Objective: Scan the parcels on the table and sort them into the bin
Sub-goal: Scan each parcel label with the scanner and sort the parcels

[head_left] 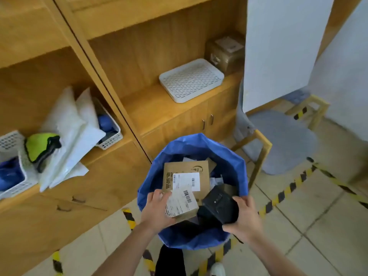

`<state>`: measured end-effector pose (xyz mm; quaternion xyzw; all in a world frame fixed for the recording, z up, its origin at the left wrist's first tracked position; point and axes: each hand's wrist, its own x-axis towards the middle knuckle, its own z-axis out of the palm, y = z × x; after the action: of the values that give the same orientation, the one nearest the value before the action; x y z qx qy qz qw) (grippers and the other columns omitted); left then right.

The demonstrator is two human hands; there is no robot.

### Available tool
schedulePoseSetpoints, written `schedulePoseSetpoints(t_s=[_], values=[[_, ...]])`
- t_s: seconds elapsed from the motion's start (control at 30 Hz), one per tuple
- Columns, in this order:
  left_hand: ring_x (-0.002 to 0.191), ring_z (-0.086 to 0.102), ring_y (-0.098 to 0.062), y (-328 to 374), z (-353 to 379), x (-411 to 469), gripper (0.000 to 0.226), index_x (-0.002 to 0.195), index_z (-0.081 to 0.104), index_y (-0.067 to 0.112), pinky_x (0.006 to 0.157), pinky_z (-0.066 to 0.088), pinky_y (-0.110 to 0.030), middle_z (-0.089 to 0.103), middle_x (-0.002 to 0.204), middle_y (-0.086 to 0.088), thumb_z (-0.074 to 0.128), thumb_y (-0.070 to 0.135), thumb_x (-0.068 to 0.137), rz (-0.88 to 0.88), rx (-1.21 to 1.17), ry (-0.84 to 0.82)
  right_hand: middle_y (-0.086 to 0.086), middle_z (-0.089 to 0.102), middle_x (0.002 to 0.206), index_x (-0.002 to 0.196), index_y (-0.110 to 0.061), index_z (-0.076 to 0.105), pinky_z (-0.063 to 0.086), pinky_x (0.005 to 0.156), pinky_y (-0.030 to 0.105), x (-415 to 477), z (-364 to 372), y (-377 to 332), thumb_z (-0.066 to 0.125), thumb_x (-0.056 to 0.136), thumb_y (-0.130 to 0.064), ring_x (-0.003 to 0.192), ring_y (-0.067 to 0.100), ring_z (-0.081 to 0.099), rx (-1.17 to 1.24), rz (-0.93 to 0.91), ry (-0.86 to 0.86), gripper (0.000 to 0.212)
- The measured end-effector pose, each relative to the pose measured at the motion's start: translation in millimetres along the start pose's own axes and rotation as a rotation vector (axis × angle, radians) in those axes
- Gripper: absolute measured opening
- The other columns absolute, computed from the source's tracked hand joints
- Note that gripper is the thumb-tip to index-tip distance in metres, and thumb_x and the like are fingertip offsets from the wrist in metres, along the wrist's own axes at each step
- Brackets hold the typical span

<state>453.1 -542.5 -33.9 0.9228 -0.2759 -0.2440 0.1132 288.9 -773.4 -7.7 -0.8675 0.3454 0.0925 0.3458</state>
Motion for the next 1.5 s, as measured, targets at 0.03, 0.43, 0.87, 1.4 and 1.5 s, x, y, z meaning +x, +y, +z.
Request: schedulePoseSetpoints(t_s=[0.03, 0.43, 0.87, 1.4, 1.5], values=[[0.124, 0.026, -0.021, -2, 3, 21, 0.099, 0.145, 0.029, 0.030, 0.104, 0.040, -0.033, 0.029, 0.133, 0.003, 0.060, 0.076, 0.063, 0.025, 0.001, -0.004, -0.011, 0.030, 0.113, 0.132, -0.023, 0.049, 0.049, 0.086, 0.031, 9, 6, 0, 0.077, 0.049, -0.038, 0.104, 0.012, 0.047, 0.027, 0.043, 0.013, 0.089], [0.129, 0.025, -0.023, -26, 77, 204, 0.094, 0.147, 0.031, 0.022, 0.093, 0.051, -0.035, 0.024, 0.139, 0.001, 0.080, 0.039, 0.069, 0.262, 0.049, -0.091, -0.011, 0.034, 0.114, 0.127, -0.022, 0.054, 0.048, 0.093, 0.044, 109, 108, 1, 0.086, 0.048, -0.028, 0.106, 0.018, 0.051, 0.269, 0.478, 0.209, 0.086], [0.137, 0.022, -0.018, -30, 68, 212, 0.084, 0.151, 0.022, 0.022, 0.109, 0.035, -0.031, 0.020, 0.150, 0.002, 0.070, 0.036, 0.082, 0.381, 0.106, -0.385, -0.011, 0.035, 0.116, 0.130, -0.026, 0.050, 0.050, 0.089, 0.041, 80, 110, -3, 0.078, 0.046, -0.038, 0.104, 0.019, 0.055, 0.297, 0.607, 0.207, 0.089], [0.102, 0.056, -0.013, 105, -2, 74, 0.035, 0.124, 0.054, 0.027, 0.087, 0.049, -0.030, 0.059, 0.107, 0.007, 0.055, 0.020, 0.090, 0.593, 0.057, -0.305, -0.009, 0.035, 0.108, 0.120, -0.021, 0.053, 0.051, 0.083, 0.043, -120, 24, 24, 0.073, 0.044, -0.032, 0.093, 0.015, 0.053, 0.364, 0.573, 0.621, 0.079], [0.098, 0.058, -0.011, 145, 4, 24, 0.030, 0.118, 0.053, 0.031, 0.088, 0.051, -0.032, 0.061, 0.101, 0.010, 0.058, 0.021, 0.091, 0.685, 0.063, -0.312, -0.009, 0.035, 0.109, 0.121, -0.020, 0.052, 0.050, 0.088, 0.042, -183, 12, 42, 0.076, 0.046, -0.031, 0.096, 0.014, 0.050, 0.372, 0.591, 0.694, 0.080]])
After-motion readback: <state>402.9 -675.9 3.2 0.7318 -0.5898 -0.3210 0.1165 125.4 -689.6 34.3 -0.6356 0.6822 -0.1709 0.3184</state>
